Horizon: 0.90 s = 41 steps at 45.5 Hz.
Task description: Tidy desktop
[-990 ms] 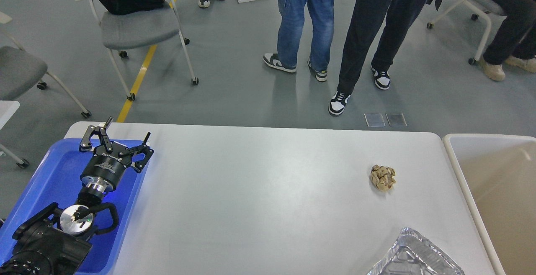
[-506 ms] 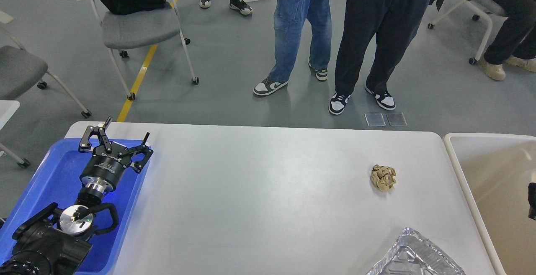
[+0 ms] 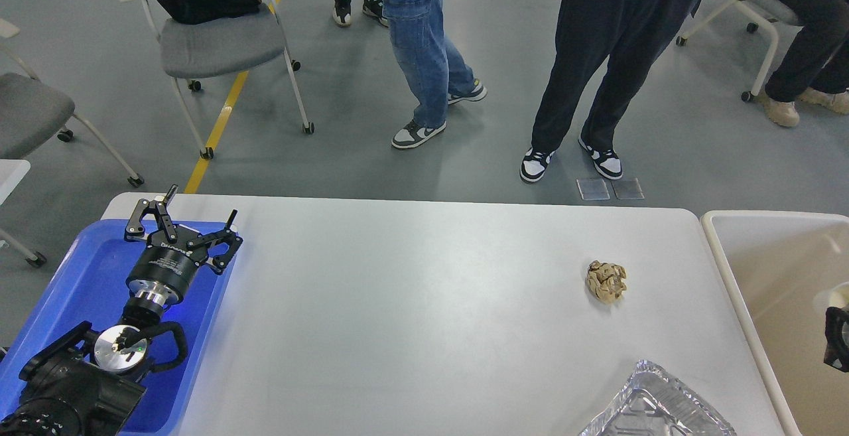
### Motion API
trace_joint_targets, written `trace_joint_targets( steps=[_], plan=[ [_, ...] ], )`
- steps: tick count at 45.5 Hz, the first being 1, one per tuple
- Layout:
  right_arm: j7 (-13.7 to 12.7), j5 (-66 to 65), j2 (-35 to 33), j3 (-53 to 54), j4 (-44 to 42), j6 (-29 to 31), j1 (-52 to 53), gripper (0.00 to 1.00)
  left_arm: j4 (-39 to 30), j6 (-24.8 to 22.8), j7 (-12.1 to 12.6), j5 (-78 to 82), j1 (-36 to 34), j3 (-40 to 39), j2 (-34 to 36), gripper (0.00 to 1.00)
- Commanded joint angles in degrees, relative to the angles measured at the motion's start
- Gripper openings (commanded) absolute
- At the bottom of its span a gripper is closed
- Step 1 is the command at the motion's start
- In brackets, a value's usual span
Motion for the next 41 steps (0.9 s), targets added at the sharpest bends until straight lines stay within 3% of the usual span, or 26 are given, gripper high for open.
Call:
trace_joint_targets(
  steps=[1,3,19,25,33,41],
  plan=[
    [0.1,0.1,0.1,0.3,-0.3,0.1,-0.2,0.93,0.0,0.0,0.0,-0.1,0.0,0.0,0.0,1.0],
    [0.1,0.0,0.0,0.2,-0.3,0.2,-0.2,1.0,0.0,0.0,0.0,-0.1,0.0,0.1,0.0,1.0],
    [-0.2,-4.2,-2.6,0.4,0.4,5.8,0.4,1.0,0.0,0.0,0.0,0.0,0.0,0.0,0.0,1.0],
    [-0.2,-5.6,-5.0,-0.3,1.1,11.9,1.1,1.0,0.0,0.0,0.0,0.0,-0.1,0.0,0.0,1.0],
    [0.6,-15.0,-14.8,-0.3,7.0,21.4,4.5,1.0,0.0,0.0,0.0,0.0,-0.1,0.0,0.0,1.0],
    [1.5,-24.7,-28.6,0.0,24.8,25.2,14.6,1.0,0.0,0.0,0.0,0.0,-0.1,0.1,0.0,1.0]
  ],
)
